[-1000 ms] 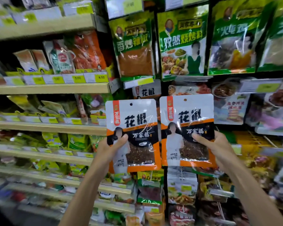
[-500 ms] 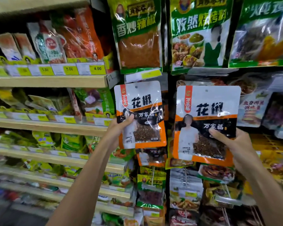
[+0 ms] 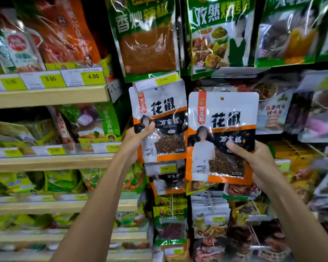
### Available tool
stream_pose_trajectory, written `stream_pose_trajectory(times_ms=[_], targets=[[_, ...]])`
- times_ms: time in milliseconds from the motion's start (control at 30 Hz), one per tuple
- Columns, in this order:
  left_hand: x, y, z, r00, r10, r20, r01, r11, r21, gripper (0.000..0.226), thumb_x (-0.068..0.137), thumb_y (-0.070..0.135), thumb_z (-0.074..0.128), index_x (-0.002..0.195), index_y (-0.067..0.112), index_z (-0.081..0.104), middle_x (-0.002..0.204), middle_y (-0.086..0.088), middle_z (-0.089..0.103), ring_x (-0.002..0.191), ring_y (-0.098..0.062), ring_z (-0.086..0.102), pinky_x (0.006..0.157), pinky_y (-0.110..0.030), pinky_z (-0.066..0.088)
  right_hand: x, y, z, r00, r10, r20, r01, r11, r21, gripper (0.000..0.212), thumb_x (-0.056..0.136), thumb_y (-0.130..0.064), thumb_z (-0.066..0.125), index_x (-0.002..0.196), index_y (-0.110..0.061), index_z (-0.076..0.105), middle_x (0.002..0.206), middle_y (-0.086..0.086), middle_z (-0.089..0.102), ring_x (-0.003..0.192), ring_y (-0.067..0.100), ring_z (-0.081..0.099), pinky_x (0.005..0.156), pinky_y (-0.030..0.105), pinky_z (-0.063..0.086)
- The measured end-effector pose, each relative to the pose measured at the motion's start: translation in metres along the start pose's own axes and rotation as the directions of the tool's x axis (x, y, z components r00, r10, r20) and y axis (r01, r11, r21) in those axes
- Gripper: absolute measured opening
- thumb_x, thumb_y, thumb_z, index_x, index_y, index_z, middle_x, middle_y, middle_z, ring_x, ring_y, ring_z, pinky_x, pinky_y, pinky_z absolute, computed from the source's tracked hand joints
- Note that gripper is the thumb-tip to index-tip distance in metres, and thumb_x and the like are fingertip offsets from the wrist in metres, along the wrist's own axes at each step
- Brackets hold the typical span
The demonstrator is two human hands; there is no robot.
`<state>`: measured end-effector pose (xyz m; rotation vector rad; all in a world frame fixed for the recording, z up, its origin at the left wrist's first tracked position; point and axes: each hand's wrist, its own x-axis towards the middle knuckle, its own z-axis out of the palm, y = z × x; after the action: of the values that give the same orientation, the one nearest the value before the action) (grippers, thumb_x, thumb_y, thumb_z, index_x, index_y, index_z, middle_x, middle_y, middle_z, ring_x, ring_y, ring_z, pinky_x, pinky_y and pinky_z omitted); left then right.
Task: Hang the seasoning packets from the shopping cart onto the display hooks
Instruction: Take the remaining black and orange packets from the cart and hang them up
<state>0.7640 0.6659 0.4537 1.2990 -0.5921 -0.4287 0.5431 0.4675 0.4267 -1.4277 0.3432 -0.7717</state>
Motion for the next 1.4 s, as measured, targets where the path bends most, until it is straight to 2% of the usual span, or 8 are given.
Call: stream_pose_trajectory(times_ms=[200,433,567,700,1000,1100,1267,1400], targets=[[0.013,-0.003,0.003,0.998,0.048,0.03,-0.049,0.998,0.033,0.019,0.081,0.028,0.072,0.093,0.031,0.057,0.087,0.018,0.073,0.093,0.001,0.067,0.096,-0.036,0.047,-0.005,0.003,0.001,0.999,0.024,-0.028,-0.024,1.0,0.006,0.037,0.06,-0.033,0.079,0.092,-0.019,0.068,0.093,0.004,0.076,0.09,0.019,0.073,0.07,0.029,0.061],[0.016,-0.011,0.0,1.0,0.024,0.006,-0.024,1.0,0.006,0.029,0.071,0.035,0.074,0.096,0.027,0.063,0.09,0.015,0.074,0.089,0.002,0.067,0.096,-0.033,0.048,-0.006,0.001,0.003,0.998,0.034,-0.047,-0.034,0.999,0.004,0.04,0.06,-0.034,0.079,0.095,-0.018,0.066,0.093,0.004,0.076,0.095,0.023,0.071,0.083,0.04,0.056],[0.021,-0.009,0.002,0.999,0.012,-0.036,-0.013,1.0,-0.012,0.063,0.065,0.04,0.077,0.12,0.018,0.055,0.123,-0.001,0.063,0.113,-0.013,0.06,0.104,-0.04,0.043,-0.006,-0.002,0.009,0.999,0.033,-0.033,-0.033,0.999,0.0,0.038,0.063,-0.032,0.077,0.096,-0.018,0.066,0.096,0.006,0.076,0.096,0.023,0.071,0.083,0.04,0.055],[0.026,-0.013,0.005,0.998,0.025,-0.06,-0.024,1.0,0.016,0.03,0.082,0.028,0.072,0.108,0.029,0.057,0.116,0.002,0.066,0.114,-0.016,0.06,0.106,-0.042,0.043,-0.005,-0.003,0.013,0.999,0.045,-0.028,-0.045,0.999,0.007,0.04,0.062,-0.033,0.078,0.097,-0.017,0.067,0.098,0.008,0.075,0.098,0.025,0.071,0.089,0.046,0.054],[0.044,-0.012,0.011,0.983,0.031,-0.18,-0.017,0.997,0.078,0.083,0.072,0.044,0.076,0.14,0.01,0.042,0.137,-0.005,0.053,0.125,-0.019,0.051,0.109,-0.039,0.038,-0.007,-0.003,0.014,0.999,0.036,-0.021,-0.036,0.999,-0.002,0.043,0.057,-0.039,0.081,0.095,-0.023,0.068,0.098,0.005,0.076,0.1,0.024,0.07,0.097,0.053,0.05],[0.043,-0.016,0.008,0.975,0.032,-0.219,0.019,0.974,0.224,0.068,0.078,0.048,0.072,0.131,0.013,0.048,0.125,-0.003,0.055,0.111,-0.014,0.052,0.095,-0.034,0.041,-0.009,-0.003,0.019,0.999,0.035,-0.008,-0.035,0.999,0.0,0.038,0.054,-0.041,0.082,0.087,-0.026,0.071,0.097,0.005,0.076,0.099,0.023,0.07,0.098,0.054,0.049],[0.0,-0.017,-0.004,0.913,0.376,-0.159,-0.075,0.537,0.841,0.046,0.091,0.042,0.06,0.114,0.002,0.056,0.075,-0.004,0.058,0.07,-0.025,0.055,0.054,-0.032,0.039,-0.009,-0.008,0.032,0.999,0.041,0.022,-0.042,0.999,0.007,0.07,0.051,-0.049,0.084,0.11,-0.016,0.067,0.11,0.008,0.072,0.111,0.026,0.064,0.104,0.056,0.043],[-0.04,0.014,-0.01,0.639,0.767,-0.051,-0.161,0.198,0.967,0.026,0.097,0.017,0.055,0.115,-0.001,0.062,0.103,-0.018,0.067,0.096,-0.033,0.062,0.075,-0.04,0.049,-0.005,-0.008,0.046,0.997,0.058,0.051,-0.057,0.998,-0.027,0.053,0.054,-0.048,0.081,0.096,-0.017,0.07,0.097,0.0,0.076,0.102,0.019,0.068,0.103,0.05,0.046]])
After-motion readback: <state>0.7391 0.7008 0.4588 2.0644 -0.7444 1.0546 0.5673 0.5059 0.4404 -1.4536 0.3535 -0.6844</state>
